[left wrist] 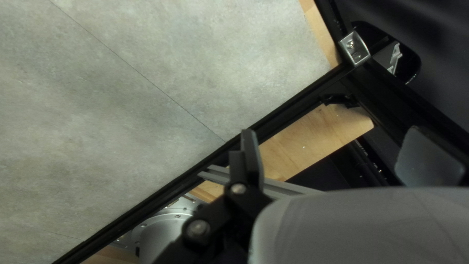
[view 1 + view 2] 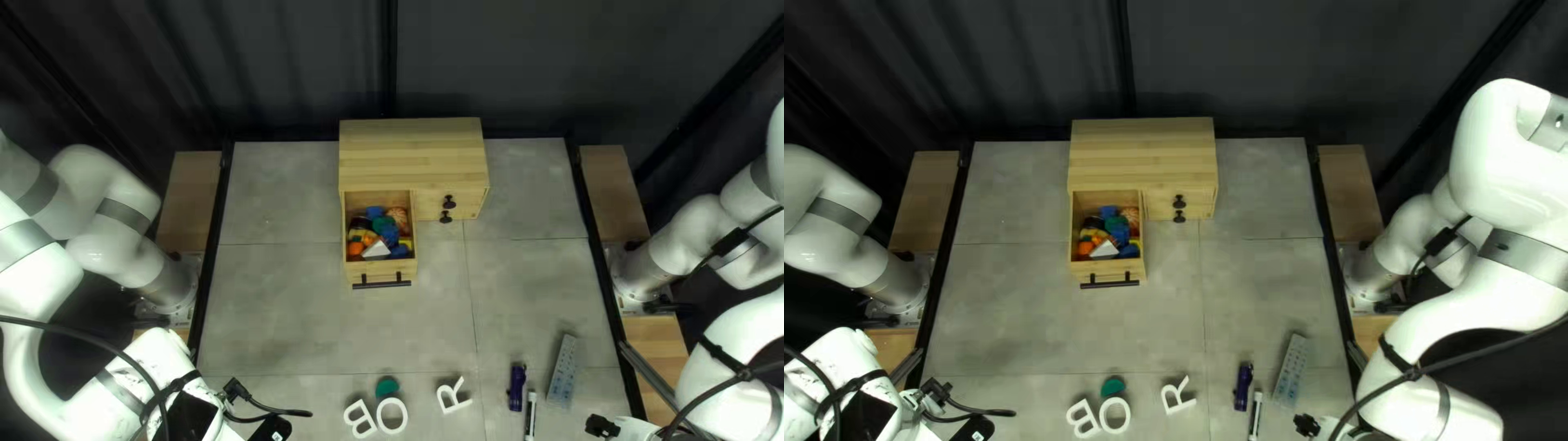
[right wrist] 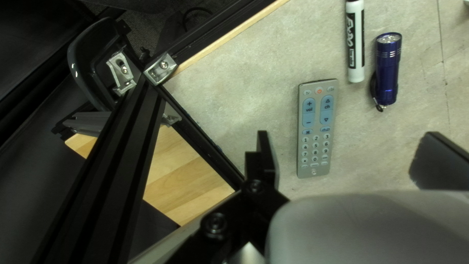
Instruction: Open drawers and place objects into drawer and close
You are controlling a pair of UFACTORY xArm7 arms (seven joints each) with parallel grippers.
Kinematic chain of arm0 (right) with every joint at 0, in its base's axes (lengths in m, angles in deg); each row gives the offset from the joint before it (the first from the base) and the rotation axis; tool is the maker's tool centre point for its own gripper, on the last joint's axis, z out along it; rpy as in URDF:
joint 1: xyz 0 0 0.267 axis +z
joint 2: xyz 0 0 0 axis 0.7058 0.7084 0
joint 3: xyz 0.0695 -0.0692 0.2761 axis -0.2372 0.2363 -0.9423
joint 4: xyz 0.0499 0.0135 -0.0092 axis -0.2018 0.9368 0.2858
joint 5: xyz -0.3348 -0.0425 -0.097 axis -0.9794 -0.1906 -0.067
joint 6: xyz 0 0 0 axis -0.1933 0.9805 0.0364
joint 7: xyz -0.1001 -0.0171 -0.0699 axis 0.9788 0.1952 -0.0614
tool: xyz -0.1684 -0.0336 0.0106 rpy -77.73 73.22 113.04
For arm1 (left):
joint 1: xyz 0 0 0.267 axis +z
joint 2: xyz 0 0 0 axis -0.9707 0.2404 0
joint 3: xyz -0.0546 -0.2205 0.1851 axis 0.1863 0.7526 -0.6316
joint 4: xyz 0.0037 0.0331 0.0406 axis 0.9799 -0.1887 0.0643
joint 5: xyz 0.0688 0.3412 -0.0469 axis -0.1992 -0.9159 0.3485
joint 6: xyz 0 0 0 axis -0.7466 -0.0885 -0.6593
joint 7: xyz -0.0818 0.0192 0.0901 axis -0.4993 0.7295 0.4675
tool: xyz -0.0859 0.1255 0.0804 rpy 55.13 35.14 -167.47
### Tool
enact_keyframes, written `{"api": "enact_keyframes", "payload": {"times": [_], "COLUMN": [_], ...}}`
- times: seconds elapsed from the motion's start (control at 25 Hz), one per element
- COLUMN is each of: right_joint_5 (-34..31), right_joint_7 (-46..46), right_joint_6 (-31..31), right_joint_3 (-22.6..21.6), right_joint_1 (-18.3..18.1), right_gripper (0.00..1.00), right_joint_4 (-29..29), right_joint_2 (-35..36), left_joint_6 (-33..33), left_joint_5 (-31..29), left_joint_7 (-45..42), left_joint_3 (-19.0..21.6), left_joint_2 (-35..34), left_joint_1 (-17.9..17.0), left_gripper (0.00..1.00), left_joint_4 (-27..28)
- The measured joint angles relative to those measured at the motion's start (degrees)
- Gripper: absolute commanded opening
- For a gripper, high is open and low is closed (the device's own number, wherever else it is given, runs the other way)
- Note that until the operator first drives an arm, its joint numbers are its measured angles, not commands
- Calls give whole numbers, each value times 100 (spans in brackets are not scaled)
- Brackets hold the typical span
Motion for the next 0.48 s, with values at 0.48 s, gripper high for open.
{"api": "enact_keyframes", "payload": {"times": [0.48], "right_joint_5": [2], "right_joint_7": [-4], "right_joint_6": [-2], "right_joint_3": [0], "right_joint_1": [0], "right_gripper": [100], "right_joint_4": [1], "right_joint_2": [1], "left_joint_6": [398], "left_joint_5": [-314], "left_joint_7": [297], "left_joint_3": [-50], "left_joint_2": [-129], "left_joint_1": [5], "left_gripper": [100], "left_joint_4": [131]}}
